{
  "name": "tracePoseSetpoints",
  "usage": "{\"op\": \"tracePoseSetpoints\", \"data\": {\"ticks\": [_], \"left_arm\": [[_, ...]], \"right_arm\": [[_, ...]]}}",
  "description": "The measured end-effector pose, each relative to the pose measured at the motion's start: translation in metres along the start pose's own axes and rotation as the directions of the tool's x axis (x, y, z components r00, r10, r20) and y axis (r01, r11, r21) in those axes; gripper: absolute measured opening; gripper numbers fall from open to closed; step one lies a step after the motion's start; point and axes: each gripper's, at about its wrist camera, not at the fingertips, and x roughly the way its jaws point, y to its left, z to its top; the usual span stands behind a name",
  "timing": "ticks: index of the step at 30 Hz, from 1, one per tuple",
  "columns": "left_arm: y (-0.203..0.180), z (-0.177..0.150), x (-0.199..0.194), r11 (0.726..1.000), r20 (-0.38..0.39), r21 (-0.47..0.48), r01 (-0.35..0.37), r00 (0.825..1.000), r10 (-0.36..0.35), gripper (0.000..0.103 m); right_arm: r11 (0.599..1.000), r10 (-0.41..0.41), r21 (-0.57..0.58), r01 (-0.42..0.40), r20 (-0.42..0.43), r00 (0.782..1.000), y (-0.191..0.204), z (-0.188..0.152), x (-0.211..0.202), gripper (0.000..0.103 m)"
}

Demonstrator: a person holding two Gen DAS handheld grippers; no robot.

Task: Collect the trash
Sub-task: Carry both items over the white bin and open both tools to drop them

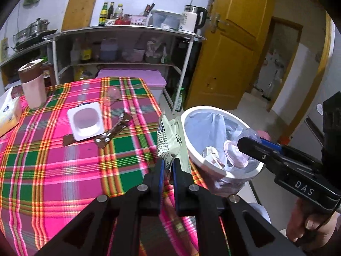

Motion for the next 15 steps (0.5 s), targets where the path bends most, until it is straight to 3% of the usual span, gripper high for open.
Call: {"op": "tracePoseSetpoints", "data": {"ticks": [15], "left_arm": [[-0.040,0.018,0.048,0.994,-0.041,0.074,0.081,0.996,-0.078,0.008]], "right_arm": [[0.991,-0.092,0.099,0.092,-0.003,0.996,-0.060,0.002,-0.003,0.032]]}}
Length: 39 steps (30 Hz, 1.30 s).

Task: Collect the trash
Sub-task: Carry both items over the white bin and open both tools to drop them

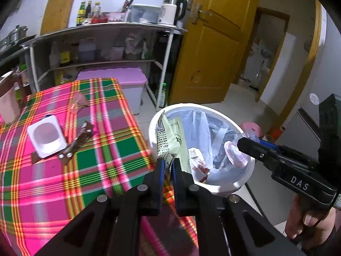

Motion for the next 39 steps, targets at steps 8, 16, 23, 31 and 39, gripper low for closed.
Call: {"op": "tracePoseSetpoints", "data": {"ticks": [8,16,23,31,39], "left_arm": [[-0.015,0.006,0.026,0.999,-0.033,0.032,0.032,0.999,-0.031,0.008],[-0.023,0.013,0.050,0.997,-0.065,0.049,0.055,0.997,-0.051,0.008],[-0.027,0.016,0.068,0.996,-0.088,0.058,0.063,0.994,-0.058,0.008],[-0.027,0.018,0.074,0.996,-0.091,0.061,0.064,0.994,-0.059,0.010],[-0.023,0.016,0.066,0.996,-0.080,0.036,0.078,0.994,-0.074,0.011]], "right_arm": [[0.999,-0.020,0.038,0.021,-0.021,1.000,-0.022,-0.001,0.009,0.032],[0.997,-0.029,0.073,0.033,-0.053,0.998,-0.039,-0.003,0.022,0.033],[0.995,-0.014,0.094,0.023,-0.093,0.996,-0.048,-0.005,0.036,0.033],[0.994,-0.011,0.103,0.021,-0.100,0.995,-0.053,-0.005,0.043,0.033],[0.995,-0.011,0.095,0.019,-0.081,0.997,-0.049,-0.004,0.036,0.042]]}}
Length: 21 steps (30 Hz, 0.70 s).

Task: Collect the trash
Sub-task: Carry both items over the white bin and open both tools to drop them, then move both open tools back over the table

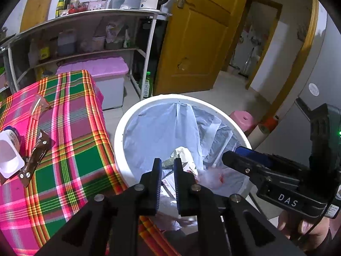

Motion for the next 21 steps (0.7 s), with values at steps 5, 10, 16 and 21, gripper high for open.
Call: {"op": "tracePoseSetpoints", "data": {"ticks": [5,10,16,21], "left_arm": [[0.001,-0.003,-0.016,1.000,0.023,-0.007,0.001,1.000,0.000,0.011],[0.005,-0.011,-0.036,1.000,0.043,-0.023,-0.003,0.999,0.004,0.011],[0.013,-0.023,-0.060,0.999,0.066,-0.047,-0.017,0.998,0.021,0.011],[0.021,-0.035,-0.079,0.998,0.086,-0.058,-0.037,0.995,0.042,0.011]], "right_arm": [[1.000,0.003,-0.010,-0.002,0.014,1.000,0.007,0.000,-0.010,0.043],[0.999,0.016,-0.033,-0.015,0.030,0.999,0.019,-0.003,-0.023,0.043],[0.997,0.044,-0.068,-0.040,0.045,0.998,0.039,-0.011,-0.034,0.043],[0.993,0.068,-0.104,-0.062,0.055,0.996,0.056,-0.018,-0.039,0.043]]}}
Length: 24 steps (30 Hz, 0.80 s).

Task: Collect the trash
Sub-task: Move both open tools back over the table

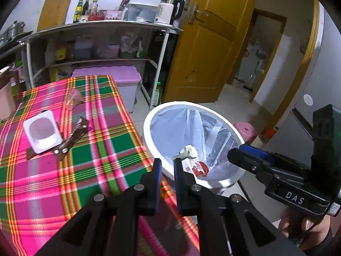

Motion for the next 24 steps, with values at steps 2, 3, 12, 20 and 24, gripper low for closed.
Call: {"op": "tracePoseSetpoints", "data": {"ticks": [2,3,12,20,24], "left_arm": [[0.004,-0.003,-0.006,1.000,0.008,-0.009,-0.011,1.000,0.011,0.011],[0.007,-0.005,-0.009,1.000,0.009,-0.014,-0.014,1.000,0.015,0.011],[0.030,-0.020,-0.030,0.994,0.019,-0.069,-0.082,0.996,0.083,0.011],[0.045,-0.030,-0.051,0.989,0.039,-0.083,-0.122,0.991,0.126,0.011],[0.052,-0.032,-0.060,0.986,0.047,-0.094,-0.139,0.988,0.144,0.011]], "right_arm": [[1.000,0.008,-0.020,-0.008,0.000,1.000,0.008,-0.002,-0.001,0.043],[1.000,0.013,-0.028,-0.013,-0.003,1.000,0.011,-0.004,-0.001,0.043],[0.995,0.068,-0.070,-0.070,-0.032,0.997,0.039,-0.009,-0.002,0.043],[0.991,0.093,-0.092,-0.098,-0.059,0.994,0.058,-0.014,-0.002,0.043],[0.989,0.107,-0.094,-0.113,-0.067,0.992,0.068,-0.014,0.000,0.043]]}}
